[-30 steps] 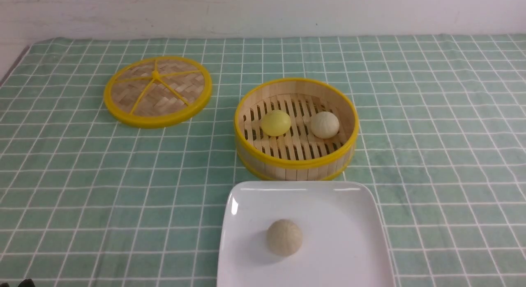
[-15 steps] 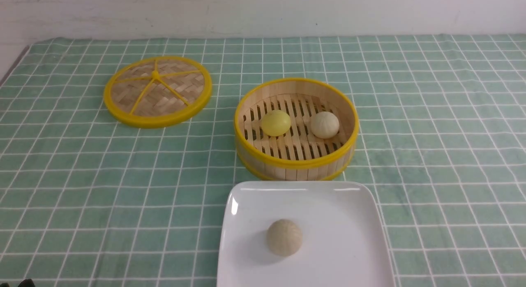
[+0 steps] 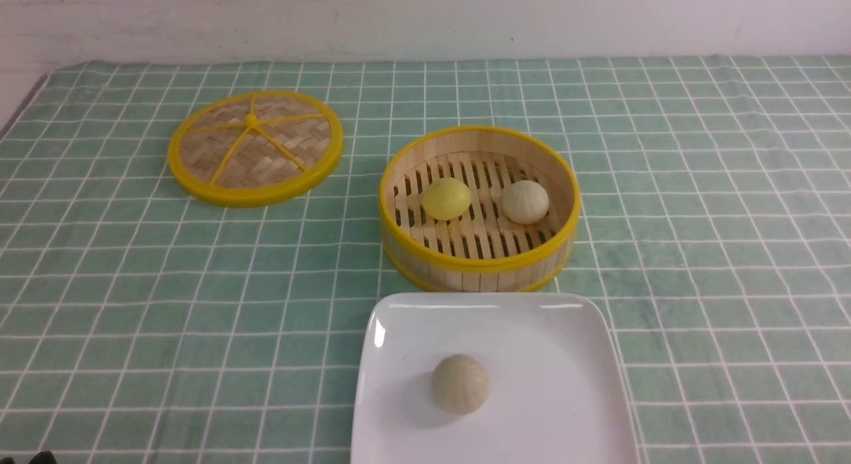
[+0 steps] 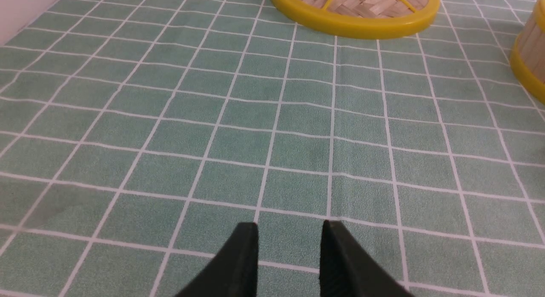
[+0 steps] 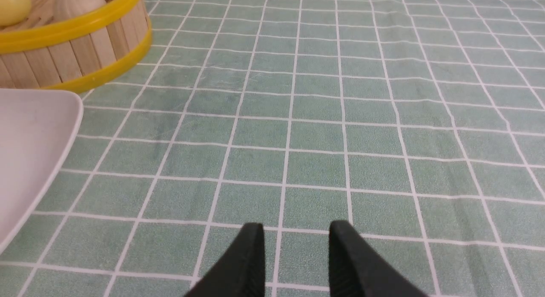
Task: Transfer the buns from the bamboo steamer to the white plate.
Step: 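Reach toward a bun in the bamboo steamer with the right gripper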
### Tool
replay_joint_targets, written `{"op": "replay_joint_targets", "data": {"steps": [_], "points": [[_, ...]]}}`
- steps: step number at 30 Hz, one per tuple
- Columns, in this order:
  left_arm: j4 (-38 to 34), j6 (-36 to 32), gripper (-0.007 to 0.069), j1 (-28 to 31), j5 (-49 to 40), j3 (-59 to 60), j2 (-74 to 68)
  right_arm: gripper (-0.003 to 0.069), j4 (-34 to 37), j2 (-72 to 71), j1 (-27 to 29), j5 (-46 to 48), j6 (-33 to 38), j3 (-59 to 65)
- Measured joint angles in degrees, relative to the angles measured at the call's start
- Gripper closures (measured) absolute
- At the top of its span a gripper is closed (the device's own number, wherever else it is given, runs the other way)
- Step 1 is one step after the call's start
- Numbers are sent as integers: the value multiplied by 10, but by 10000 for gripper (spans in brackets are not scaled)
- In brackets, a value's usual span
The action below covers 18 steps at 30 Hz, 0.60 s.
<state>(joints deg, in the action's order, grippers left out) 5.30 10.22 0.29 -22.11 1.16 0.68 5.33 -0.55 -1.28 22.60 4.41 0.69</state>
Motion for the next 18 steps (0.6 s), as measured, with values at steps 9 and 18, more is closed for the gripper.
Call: {"op": "replay_joint_targets", "data": {"steps": [9, 18], "points": [[-139, 91, 384, 0, 12, 2, 0, 419, 118, 0, 0, -3, -88, 1], [-395, 247, 384, 0, 34, 4, 0, 419, 355, 0, 0, -5, -210, 6]]}}
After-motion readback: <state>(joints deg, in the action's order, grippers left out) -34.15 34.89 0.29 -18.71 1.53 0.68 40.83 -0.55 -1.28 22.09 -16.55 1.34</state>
